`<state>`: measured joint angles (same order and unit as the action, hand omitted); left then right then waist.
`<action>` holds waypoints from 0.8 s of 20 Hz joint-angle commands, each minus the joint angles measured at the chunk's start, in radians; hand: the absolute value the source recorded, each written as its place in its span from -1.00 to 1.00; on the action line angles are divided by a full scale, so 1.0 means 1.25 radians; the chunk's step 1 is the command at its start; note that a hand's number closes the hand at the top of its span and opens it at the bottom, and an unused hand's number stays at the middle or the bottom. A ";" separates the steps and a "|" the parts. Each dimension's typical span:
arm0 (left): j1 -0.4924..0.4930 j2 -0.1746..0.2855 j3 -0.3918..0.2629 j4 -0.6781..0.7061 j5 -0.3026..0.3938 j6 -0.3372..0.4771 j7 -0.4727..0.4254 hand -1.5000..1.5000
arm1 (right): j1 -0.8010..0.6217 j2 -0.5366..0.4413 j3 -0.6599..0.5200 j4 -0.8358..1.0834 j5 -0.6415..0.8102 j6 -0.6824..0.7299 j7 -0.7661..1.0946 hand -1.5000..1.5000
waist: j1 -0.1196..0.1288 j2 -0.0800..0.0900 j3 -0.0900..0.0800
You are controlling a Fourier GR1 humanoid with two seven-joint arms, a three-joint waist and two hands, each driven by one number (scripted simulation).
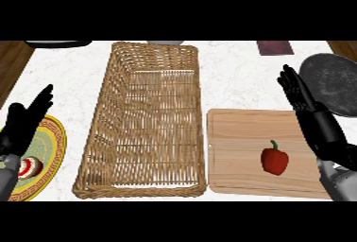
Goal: Pick the bell pepper from the cutting board and place it in the basket
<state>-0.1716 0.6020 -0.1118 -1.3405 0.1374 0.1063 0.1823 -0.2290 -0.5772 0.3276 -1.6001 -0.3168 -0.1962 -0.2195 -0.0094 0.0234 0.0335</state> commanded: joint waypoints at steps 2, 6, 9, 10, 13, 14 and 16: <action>-0.012 -0.019 0.034 -0.034 0.013 0.038 0.004 0.00 | 0.085 -0.022 -0.092 0.048 0.008 -0.114 0.041 1.00 | -0.011 -0.023 -0.027; -0.008 -0.067 0.098 -0.043 0.059 0.095 -0.053 0.00 | 0.197 -0.072 -0.238 0.150 0.032 -0.312 0.113 1.00 | -0.070 -0.032 -0.032; -0.005 -0.150 0.037 -0.083 0.042 0.118 -0.062 0.00 | 0.206 0.096 -0.175 0.064 0.133 -0.444 -0.096 1.00 | -0.012 -0.023 -0.027; -0.009 -0.153 0.038 -0.070 0.055 0.102 -0.064 0.00 | 0.205 0.129 -0.138 0.079 0.186 -0.535 -0.041 -1.00 | -0.006 -0.020 -0.029; -0.027 -0.149 0.042 -0.083 0.046 0.118 -0.050 0.00 | 0.204 0.133 -0.171 0.147 0.259 -0.699 0.042 -1.00 | 0.000 -0.016 -0.031; -0.004 -0.156 0.032 -0.084 0.043 0.114 -0.061 0.00 | 0.217 0.121 -0.185 0.161 0.281 -0.744 0.070 -1.00 | 0.001 -0.017 -0.032; -0.016 -0.159 0.032 -0.095 0.045 0.120 -0.042 0.00 | 0.234 0.095 -0.184 0.160 0.326 -0.803 0.163 -1.00 | -0.001 -0.019 -0.035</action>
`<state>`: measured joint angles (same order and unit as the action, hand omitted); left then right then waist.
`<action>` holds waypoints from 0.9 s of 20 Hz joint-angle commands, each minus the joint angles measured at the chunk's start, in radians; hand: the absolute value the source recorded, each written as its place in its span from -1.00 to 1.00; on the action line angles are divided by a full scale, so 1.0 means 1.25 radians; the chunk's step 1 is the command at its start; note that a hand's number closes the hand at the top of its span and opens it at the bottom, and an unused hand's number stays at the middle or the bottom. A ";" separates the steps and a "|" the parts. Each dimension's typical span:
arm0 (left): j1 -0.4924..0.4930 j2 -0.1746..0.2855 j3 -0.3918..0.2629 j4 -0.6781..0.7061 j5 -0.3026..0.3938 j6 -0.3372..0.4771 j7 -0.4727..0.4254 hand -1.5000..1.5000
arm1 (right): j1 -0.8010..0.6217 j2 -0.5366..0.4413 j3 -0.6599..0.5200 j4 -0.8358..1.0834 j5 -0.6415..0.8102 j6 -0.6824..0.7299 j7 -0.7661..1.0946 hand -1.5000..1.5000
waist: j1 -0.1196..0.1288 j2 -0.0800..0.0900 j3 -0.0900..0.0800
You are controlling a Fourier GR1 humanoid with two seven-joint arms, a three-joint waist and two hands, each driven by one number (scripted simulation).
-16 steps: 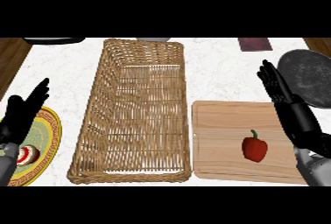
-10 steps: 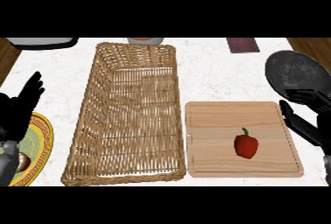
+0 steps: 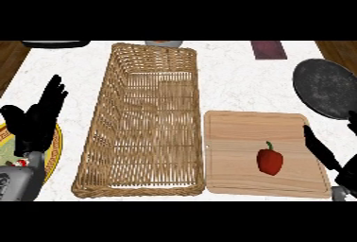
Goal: Pick the bell pepper from the cutting board and place it in the basket
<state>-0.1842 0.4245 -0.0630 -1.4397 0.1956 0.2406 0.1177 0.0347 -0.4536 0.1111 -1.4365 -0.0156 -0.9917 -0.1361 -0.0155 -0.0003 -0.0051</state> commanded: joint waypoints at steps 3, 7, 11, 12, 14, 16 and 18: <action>-0.023 0.007 0.014 -0.010 0.004 0.000 0.012 0.00 | 0.063 -0.047 -0.003 0.031 0.145 -0.181 0.216 -1.00 | -0.002 0.000 -0.007; -0.011 0.002 0.003 -0.015 -0.004 0.001 0.007 0.00 | 0.138 -0.120 0.065 0.049 0.156 -0.015 0.373 -1.00 | 0.013 0.006 -0.011; -0.022 -0.021 -0.016 -0.021 -0.012 0.013 0.015 0.00 | 0.176 -0.177 0.148 0.002 0.136 0.147 0.511 -1.00 | 0.025 0.009 -0.012; -0.024 -0.013 -0.008 -0.013 -0.007 0.004 0.008 0.00 | 0.180 -0.194 0.162 -0.024 0.128 0.182 0.551 -1.00 | 0.024 0.010 -0.013; -0.037 -0.008 -0.010 -0.010 -0.014 0.004 0.015 0.00 | 0.185 -0.226 0.192 -0.086 0.134 0.227 0.638 -1.00 | 0.020 0.007 -0.011; -0.018 -0.011 -0.007 -0.007 -0.006 0.001 0.015 0.00 | 0.173 -0.259 0.208 -0.179 0.148 0.250 0.739 -1.00 | 0.024 0.001 -0.010; -0.014 -0.019 -0.012 0.004 -0.011 -0.001 0.007 0.00 | 0.169 -0.326 0.196 -0.278 0.150 0.291 0.846 -1.00 | 0.010 -0.002 -0.008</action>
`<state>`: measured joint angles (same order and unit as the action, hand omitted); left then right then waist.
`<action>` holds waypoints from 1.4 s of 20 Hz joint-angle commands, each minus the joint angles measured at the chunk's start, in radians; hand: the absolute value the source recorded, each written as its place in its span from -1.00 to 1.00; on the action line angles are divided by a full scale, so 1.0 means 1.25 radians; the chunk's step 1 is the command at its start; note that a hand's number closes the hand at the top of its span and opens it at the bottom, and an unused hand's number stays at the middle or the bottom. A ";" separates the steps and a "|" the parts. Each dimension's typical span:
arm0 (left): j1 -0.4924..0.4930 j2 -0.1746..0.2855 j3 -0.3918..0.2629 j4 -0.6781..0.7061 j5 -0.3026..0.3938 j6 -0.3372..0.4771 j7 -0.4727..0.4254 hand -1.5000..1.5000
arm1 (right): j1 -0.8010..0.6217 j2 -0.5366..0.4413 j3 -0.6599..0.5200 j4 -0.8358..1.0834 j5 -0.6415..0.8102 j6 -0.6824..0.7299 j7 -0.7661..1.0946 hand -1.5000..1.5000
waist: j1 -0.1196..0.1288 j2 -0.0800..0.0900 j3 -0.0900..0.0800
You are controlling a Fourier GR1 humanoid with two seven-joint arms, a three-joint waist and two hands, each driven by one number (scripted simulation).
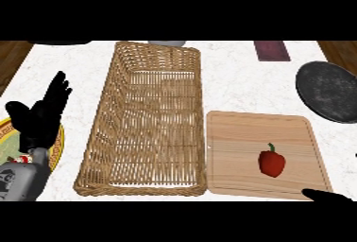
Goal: Pick the bell pepper from the cutting board and place it in the basket
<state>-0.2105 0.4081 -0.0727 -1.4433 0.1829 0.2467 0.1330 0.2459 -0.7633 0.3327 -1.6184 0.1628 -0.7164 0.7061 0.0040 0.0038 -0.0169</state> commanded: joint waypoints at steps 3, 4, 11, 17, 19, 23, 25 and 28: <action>0.014 -0.007 0.005 -0.002 0.006 -0.005 -0.005 0.00 | -0.022 -0.128 0.018 -0.273 0.042 0.099 0.344 -1.00 | -0.004 -0.006 0.005; 0.003 0.003 0.001 -0.030 -0.002 0.000 0.021 0.00 | -0.040 -0.138 0.013 -0.312 0.050 0.112 0.401 -1.00 | 0.000 -0.008 0.007; -0.024 -0.024 0.016 0.013 -0.015 0.012 0.019 0.00 | -0.097 -0.042 0.010 -0.385 0.231 0.121 0.550 -1.00 | -0.003 -0.001 0.012; 0.000 -0.022 0.030 0.020 -0.019 -0.013 -0.020 0.00 | -0.057 0.113 0.086 -0.347 0.406 0.124 0.532 -1.00 | -0.005 -0.003 0.012; -0.008 -0.030 0.020 -0.018 -0.027 -0.010 0.014 0.00 | -0.091 0.141 0.053 -0.292 0.389 0.152 0.492 -1.00 | -0.002 -0.003 0.013; 0.011 -0.026 0.052 0.018 -0.012 -0.046 -0.013 0.00 | -0.064 0.245 0.086 -0.231 0.513 0.113 0.430 -1.00 | -0.004 -0.003 0.013; 0.053 -0.028 0.046 -0.022 -0.016 -0.055 -0.015 0.00 | -0.075 0.243 0.042 -0.259 0.513 0.157 0.448 -1.00 | -0.001 -0.004 0.013; 0.000 -0.065 0.020 -0.019 -0.055 -0.009 0.023 0.00 | -0.079 0.333 0.077 -0.168 0.589 0.124 0.419 -1.00 | -0.003 -0.003 0.013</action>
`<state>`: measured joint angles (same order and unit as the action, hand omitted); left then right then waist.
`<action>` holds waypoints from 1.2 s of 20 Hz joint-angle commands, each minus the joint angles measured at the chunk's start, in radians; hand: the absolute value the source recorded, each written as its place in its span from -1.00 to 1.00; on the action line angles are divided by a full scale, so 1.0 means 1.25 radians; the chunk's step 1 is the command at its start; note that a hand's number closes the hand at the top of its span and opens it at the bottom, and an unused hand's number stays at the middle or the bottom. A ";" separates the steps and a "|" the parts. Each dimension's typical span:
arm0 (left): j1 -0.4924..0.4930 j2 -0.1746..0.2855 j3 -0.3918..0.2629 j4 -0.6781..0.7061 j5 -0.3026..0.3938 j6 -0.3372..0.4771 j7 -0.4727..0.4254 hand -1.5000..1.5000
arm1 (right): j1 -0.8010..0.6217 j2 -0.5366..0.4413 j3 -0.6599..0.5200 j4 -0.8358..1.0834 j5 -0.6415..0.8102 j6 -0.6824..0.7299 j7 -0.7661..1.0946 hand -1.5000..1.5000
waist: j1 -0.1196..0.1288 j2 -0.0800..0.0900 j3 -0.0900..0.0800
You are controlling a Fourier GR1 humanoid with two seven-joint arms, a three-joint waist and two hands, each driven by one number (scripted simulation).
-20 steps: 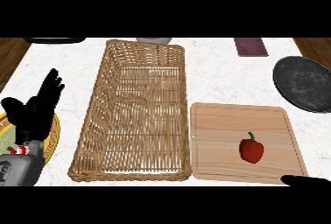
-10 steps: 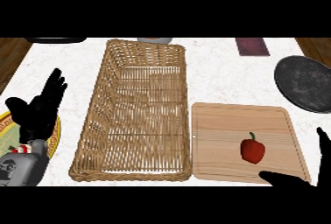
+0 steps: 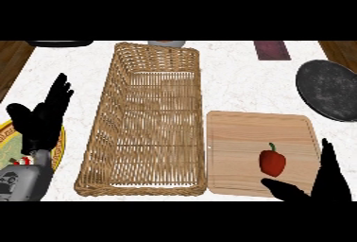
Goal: Pick the bell pepper from the cutting board and place it in the basket
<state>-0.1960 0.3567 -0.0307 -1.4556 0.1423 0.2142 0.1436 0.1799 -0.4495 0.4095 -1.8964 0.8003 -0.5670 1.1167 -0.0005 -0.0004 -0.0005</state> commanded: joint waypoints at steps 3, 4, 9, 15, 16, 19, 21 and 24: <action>-0.032 -0.010 0.027 0.020 -0.015 -0.008 0.028 0.00 | -0.045 0.108 -0.020 0.093 0.069 0.008 0.029 -1.00 | 0.000 0.001 0.000; 0.011 0.012 0.050 -0.030 0.006 -0.044 0.018 0.00 | 0.012 0.108 -0.011 0.053 0.097 0.004 0.016 -1.00 | 0.000 0.000 0.000; 0.037 -0.011 0.050 -0.045 -0.027 -0.041 0.008 0.00 | 0.022 0.119 -0.059 0.038 0.058 0.043 -0.024 -1.00 | 0.000 -0.001 0.000; -0.006 -0.043 0.063 0.010 -0.055 -0.054 -0.003 0.00 | -0.003 0.186 -0.080 0.098 0.088 0.057 -0.055 -1.00 | -0.002 0.000 0.000; 0.007 -0.038 0.069 -0.024 -0.058 -0.050 0.029 0.00 | 0.001 0.212 -0.076 0.117 0.122 0.027 -0.057 -1.00 | -0.001 0.000 0.000; 0.032 -0.039 0.068 -0.077 -0.064 -0.057 0.047 0.00 | -0.009 0.219 -0.090 0.148 0.100 0.052 -0.078 -1.00 | 0.001 0.000 0.001; 0.002 -0.076 0.043 -0.029 -0.094 -0.027 0.030 0.00 | -0.021 0.249 -0.085 0.212 0.153 0.025 -0.061 -1.00 | -0.001 0.001 0.000; 0.000 -0.081 0.051 -0.019 -0.088 -0.053 0.017 0.00 | 0.003 0.203 -0.131 0.160 0.095 0.092 -0.080 -1.00 | -0.002 0.000 0.000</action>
<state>-0.1937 0.2856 0.0511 -1.4805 0.0517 0.1498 0.1689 0.1760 -0.1740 0.2869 -1.6949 0.9429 -0.5133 1.0068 -0.0018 -0.0002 0.0001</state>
